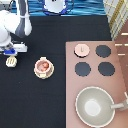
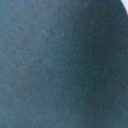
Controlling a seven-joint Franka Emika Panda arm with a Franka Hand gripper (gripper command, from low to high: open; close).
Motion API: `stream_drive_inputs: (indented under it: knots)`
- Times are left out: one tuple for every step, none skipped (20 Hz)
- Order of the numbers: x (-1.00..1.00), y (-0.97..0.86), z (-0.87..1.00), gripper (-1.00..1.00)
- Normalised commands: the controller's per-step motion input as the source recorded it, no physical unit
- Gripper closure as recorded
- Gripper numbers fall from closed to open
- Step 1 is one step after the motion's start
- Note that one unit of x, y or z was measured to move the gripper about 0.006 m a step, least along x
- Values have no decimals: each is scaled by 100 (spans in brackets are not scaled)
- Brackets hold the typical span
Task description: Take the lid off the pot, put the pot on the plate, and use the tool to push the pot to the front of the table.
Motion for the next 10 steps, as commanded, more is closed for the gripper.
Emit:
stream_drive_inputs:
  knots:
    - [-68, 63, 55, 100]
    - [-55, 63, 44, 100]
    - [-42, 67, 47, 100]
    - [-44, 66, 41, 100]
    - [-40, 67, 56, 100]
    - [-37, 71, 57, 100]
    - [-16, 83, 57, 100]
    - [-12, 88, 57, 100]
    - [-10, 89, 51, 100]
    - [-11, 89, 49, 100]
